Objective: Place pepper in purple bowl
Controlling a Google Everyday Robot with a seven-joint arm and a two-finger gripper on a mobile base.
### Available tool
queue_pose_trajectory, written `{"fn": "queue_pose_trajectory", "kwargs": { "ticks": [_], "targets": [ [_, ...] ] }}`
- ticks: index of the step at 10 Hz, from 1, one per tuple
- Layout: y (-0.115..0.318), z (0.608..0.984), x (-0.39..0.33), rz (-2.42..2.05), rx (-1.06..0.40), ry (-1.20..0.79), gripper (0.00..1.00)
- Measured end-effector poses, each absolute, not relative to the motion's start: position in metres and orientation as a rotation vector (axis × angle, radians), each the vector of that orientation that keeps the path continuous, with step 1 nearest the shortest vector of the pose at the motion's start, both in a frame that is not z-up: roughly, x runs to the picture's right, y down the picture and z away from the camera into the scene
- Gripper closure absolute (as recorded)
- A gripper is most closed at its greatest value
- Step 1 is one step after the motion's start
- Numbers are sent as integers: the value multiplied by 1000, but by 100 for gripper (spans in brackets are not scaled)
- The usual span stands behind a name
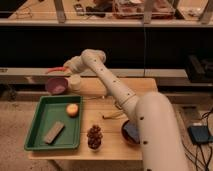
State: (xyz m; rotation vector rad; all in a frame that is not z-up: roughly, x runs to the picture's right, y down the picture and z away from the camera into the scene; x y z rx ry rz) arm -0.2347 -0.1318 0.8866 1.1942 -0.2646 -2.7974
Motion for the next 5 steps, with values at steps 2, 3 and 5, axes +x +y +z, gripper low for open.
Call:
{"fn": "queue_pose_trajectory", "kwargs": {
  "ticks": [2,3,5],
  "targets": [
    [-121,905,-265,-2826,1198,-338,100],
    [-116,913,-276,-2842,1191,-363,100],
    [-108,920,-293,-2878,1181,-393,100]
  ]
}}
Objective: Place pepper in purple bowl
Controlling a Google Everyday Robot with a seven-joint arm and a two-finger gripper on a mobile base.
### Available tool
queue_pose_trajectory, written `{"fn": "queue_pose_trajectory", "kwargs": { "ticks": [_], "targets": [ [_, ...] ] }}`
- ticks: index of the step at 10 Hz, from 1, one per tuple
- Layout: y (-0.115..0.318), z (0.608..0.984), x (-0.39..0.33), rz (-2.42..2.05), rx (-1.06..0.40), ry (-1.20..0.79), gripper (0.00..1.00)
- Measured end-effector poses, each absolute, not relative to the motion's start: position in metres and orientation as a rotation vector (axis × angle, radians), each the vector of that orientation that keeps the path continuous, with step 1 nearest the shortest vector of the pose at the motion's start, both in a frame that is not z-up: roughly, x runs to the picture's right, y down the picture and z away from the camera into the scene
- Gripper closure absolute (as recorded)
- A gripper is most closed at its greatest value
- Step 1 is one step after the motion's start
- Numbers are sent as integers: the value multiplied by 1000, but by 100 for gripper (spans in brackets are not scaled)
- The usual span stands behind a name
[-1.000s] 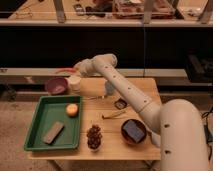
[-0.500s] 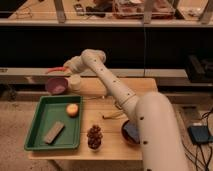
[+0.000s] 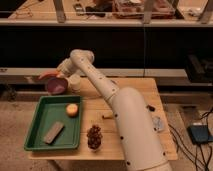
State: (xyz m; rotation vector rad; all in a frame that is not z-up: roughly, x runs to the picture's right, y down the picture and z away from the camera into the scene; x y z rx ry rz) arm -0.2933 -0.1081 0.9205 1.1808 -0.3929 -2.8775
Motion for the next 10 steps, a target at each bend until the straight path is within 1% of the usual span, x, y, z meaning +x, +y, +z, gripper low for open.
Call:
{"fn": "queue_pose_trajectory", "kwargs": {
  "ticks": [4,8,9,10],
  "targets": [
    [-98,929,-302,-2917,1136,-411,99],
    [-91,933,-312,-2957,1075,-476,63],
    [-90,936,-309,-2953,1053,-493,48],
    [-90,937,-306,-2948,1043,-499,40]
  ]
}}
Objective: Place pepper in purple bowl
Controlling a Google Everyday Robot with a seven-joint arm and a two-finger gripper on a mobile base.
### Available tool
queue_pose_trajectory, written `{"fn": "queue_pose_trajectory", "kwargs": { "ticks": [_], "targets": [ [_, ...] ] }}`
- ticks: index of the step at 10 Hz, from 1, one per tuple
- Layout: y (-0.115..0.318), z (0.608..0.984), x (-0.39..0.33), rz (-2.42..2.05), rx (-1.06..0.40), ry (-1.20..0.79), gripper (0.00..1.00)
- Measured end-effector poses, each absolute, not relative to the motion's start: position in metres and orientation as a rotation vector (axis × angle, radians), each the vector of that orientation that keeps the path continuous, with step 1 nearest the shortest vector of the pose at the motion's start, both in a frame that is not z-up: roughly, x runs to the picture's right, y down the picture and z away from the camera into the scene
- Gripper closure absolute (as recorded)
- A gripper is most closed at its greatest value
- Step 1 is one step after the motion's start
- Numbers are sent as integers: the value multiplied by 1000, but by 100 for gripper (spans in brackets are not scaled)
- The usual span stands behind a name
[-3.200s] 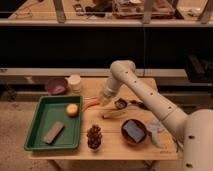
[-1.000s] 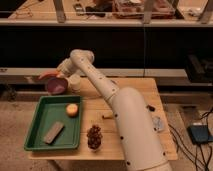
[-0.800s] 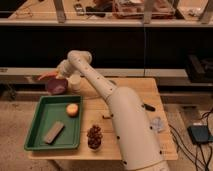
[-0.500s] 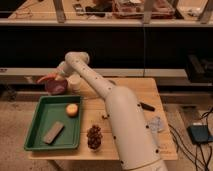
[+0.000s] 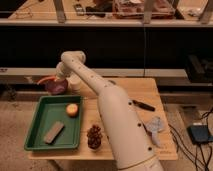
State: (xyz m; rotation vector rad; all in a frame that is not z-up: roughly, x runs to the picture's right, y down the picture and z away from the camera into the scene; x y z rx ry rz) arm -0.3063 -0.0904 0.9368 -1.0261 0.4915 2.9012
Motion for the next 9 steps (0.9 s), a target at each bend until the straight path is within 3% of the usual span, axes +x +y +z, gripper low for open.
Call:
{"fn": "queue_pose_trajectory", "kwargs": {
  "ticks": [2,3,9],
  "targets": [
    [-91,940,-299,2917,-1021,508,23],
    [-91,941,-297,2923,-1021,513,20],
    [-103,935,-278,2971,-1059,487,20]
  ]
}}
